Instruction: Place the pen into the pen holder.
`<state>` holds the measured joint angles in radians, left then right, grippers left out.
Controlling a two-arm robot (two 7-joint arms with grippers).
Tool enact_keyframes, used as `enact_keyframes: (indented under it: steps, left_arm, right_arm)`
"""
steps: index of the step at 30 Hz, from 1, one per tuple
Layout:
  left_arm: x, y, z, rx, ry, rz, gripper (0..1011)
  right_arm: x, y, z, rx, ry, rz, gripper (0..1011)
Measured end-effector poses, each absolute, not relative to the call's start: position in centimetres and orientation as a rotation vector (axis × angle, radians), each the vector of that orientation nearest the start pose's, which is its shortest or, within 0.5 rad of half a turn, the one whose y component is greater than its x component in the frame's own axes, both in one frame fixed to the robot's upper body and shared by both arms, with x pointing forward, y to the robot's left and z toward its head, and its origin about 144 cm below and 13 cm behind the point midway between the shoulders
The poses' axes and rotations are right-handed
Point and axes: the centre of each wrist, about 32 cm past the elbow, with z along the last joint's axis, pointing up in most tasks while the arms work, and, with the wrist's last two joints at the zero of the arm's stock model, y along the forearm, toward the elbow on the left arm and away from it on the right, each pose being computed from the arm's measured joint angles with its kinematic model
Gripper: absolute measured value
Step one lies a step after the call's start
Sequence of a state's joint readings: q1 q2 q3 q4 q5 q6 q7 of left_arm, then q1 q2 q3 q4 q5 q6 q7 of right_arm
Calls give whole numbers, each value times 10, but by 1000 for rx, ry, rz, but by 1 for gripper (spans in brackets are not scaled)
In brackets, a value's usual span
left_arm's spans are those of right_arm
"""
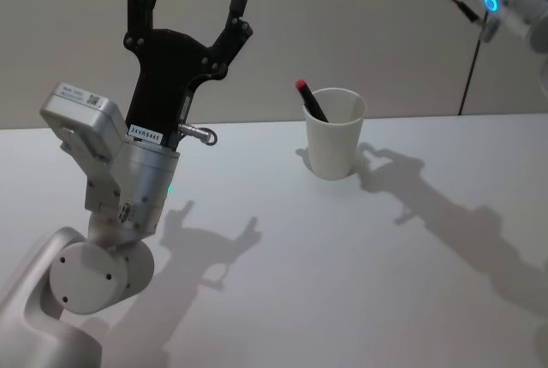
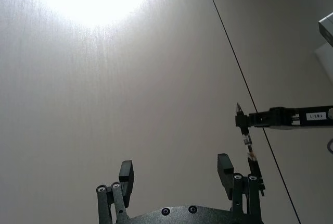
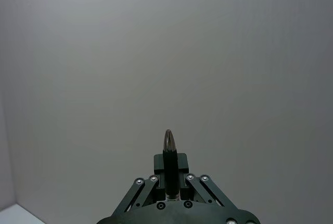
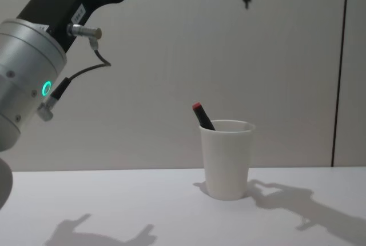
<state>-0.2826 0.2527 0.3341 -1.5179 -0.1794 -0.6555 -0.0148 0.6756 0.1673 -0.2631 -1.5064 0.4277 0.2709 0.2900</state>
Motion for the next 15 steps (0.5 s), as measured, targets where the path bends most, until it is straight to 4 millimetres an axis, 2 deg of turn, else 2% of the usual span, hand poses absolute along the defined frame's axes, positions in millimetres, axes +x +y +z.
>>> enact_keyframes:
  steps: [9,15]
  left_arm:
    - [518,202,1214,-580,-623,1135,1001]
    - [518,202,1214,-580,-623,1135,1001]
  right_arm:
    - [587,-201,1366,112,-190,-1034,131]
    - [594,-202,1349,-19,-215,-1086,131]
